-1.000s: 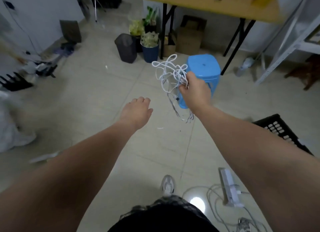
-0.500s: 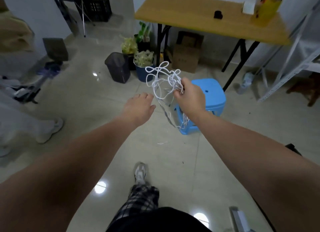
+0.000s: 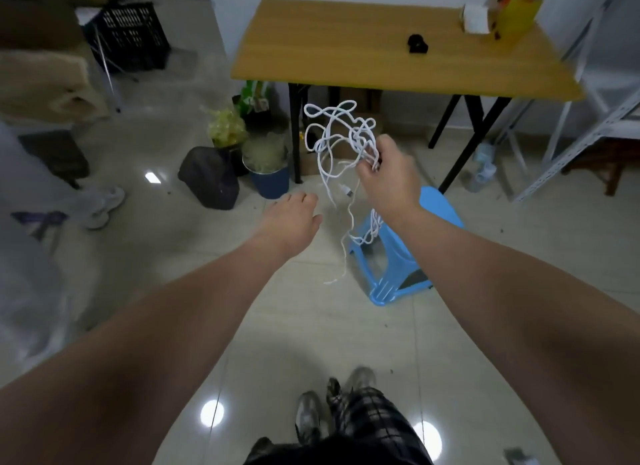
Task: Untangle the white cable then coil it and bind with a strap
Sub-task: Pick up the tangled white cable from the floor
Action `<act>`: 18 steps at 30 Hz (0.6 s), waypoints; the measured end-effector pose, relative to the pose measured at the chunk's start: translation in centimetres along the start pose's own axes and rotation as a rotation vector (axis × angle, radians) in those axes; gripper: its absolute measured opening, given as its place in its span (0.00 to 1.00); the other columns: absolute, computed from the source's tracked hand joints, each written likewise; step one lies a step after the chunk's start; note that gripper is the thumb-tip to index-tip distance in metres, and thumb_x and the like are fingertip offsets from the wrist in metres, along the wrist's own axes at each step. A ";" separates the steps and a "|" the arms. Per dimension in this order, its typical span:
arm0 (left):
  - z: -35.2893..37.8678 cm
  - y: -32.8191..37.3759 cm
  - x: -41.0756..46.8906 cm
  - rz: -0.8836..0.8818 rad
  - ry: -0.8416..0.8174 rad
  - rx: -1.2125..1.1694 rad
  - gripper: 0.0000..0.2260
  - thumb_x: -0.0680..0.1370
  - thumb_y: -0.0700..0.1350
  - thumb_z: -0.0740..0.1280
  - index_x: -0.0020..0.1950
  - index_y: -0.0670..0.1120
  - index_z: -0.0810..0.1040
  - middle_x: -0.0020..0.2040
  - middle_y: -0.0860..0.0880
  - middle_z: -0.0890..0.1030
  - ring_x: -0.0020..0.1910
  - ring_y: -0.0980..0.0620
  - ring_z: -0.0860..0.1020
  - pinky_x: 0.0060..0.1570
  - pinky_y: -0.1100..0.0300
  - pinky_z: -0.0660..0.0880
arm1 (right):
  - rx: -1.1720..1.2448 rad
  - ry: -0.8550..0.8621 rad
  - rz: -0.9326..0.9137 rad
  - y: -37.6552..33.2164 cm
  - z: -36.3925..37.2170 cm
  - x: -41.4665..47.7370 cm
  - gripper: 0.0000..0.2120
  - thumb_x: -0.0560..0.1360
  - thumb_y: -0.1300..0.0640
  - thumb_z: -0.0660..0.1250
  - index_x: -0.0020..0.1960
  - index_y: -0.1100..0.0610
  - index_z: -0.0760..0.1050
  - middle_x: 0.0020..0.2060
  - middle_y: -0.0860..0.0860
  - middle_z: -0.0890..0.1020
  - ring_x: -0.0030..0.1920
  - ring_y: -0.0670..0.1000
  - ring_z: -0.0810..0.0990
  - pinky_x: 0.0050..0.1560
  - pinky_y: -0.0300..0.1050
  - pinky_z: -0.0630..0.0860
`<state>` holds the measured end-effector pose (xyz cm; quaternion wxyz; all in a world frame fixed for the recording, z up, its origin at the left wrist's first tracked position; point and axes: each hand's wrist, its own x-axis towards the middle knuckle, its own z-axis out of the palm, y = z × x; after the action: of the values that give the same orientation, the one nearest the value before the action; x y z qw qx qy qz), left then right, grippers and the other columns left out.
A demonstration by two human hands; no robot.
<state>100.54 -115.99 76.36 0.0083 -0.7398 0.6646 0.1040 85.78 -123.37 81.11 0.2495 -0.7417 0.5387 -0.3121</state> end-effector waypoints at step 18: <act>-6.5 -2.2 29.0 -0.007 0.077 -0.064 0.17 0.81 0.51 0.56 0.66 0.43 0.68 0.62 0.42 0.72 0.62 0.41 0.71 0.55 0.49 0.69 | 0.043 0.006 0.013 6.4 2.9 27.8 0.05 0.74 0.56 0.64 0.45 0.58 0.71 0.36 0.56 0.79 0.37 0.60 0.76 0.36 0.56 0.72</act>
<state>106.37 -145.14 77.68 -0.0406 -0.7456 0.6581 0.0966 90.03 -151.67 80.06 0.2656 -0.7317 0.5374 -0.3245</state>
